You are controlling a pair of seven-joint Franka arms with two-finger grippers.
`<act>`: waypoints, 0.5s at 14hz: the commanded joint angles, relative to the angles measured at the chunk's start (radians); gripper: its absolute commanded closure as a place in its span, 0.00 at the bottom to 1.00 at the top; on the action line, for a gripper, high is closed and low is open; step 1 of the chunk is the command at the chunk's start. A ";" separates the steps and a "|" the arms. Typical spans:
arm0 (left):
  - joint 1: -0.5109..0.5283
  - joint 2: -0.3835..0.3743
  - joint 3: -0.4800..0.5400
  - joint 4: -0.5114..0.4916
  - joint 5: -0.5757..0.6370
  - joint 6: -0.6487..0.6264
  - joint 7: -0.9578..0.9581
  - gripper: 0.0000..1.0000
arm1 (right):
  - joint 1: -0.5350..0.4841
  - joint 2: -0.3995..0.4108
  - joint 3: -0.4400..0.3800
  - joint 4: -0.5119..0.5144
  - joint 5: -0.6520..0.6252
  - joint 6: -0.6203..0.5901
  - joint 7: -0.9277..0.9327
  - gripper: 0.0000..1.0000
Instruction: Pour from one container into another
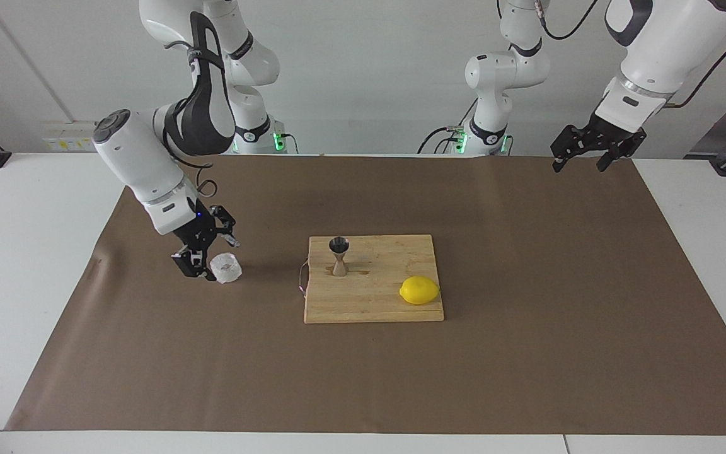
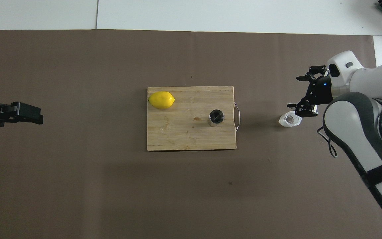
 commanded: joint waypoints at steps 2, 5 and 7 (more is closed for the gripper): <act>0.015 0.005 -0.009 0.013 -0.010 -0.020 0.001 0.00 | -0.009 -0.010 0.003 0.037 -0.053 -0.023 0.189 0.00; 0.015 0.005 -0.009 0.013 -0.010 -0.020 0.001 0.00 | -0.007 -0.020 0.004 0.115 -0.172 -0.042 0.437 0.00; 0.015 0.005 -0.009 0.013 -0.010 -0.020 0.002 0.00 | -0.007 -0.020 0.006 0.177 -0.249 -0.072 0.593 0.00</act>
